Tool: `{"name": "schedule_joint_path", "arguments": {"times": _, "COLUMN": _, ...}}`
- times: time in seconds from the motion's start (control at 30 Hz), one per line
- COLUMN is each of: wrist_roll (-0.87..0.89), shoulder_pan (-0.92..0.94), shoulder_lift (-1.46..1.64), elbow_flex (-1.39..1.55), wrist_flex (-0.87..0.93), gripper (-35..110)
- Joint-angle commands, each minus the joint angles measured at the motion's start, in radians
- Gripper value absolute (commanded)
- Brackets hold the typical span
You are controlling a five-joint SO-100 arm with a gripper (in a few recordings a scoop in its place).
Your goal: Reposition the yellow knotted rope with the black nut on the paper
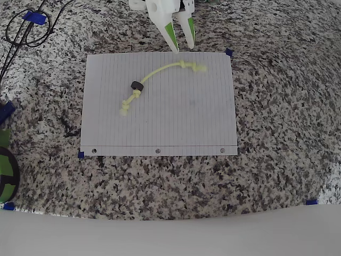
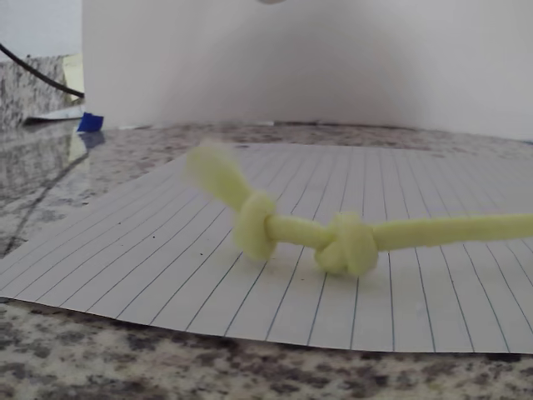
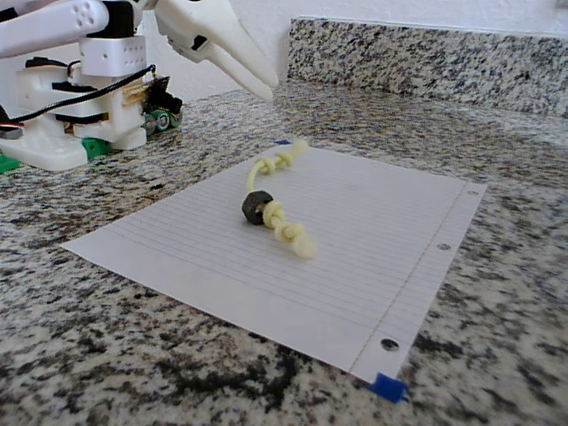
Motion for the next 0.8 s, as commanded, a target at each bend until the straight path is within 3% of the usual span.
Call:
{"name": "schedule_joint_path", "arguments": {"times": 0.0, "wrist_roll": -0.012, "shoulder_pan": 0.026, "shoulder_lift": -0.011, "elbow_flex": -0.003, "wrist_flex": -0.015, "gripper": 49}}
{"name": "schedule_joint_path", "arguments": {"times": 0.1, "wrist_roll": -0.052, "shoulder_pan": 0.051, "shoulder_lift": -0.034, "elbow_flex": -0.006, "wrist_flex": -0.071, "gripper": 49}}
{"name": "schedule_joint_path", "arguments": {"times": 0.23, "wrist_roll": -0.313, "shoulder_pan": 0.087, "shoulder_lift": -0.095, "elbow_flex": -0.009, "wrist_flex": -0.202, "gripper": 48}}
{"name": "schedule_joint_path", "arguments": {"times": 0.47, "wrist_roll": -0.782, "shoulder_pan": 0.189, "shoulder_lift": -0.426, "elbow_flex": -0.143, "wrist_flex": -0.241, "gripper": 14}}
{"name": "schedule_joint_path", "arguments": {"times": 0.57, "wrist_roll": -0.976, "shoulder_pan": 0.219, "shoulder_lift": -0.598, "elbow_flex": -0.233, "wrist_flex": -0.207, "gripper": 9}}
{"name": "schedule_joint_path", "arguments": {"times": 0.77, "wrist_roll": -1.328, "shoulder_pan": 0.265, "shoulder_lift": -0.934, "elbow_flex": -0.413, "wrist_flex": -0.322, "gripper": 5}}
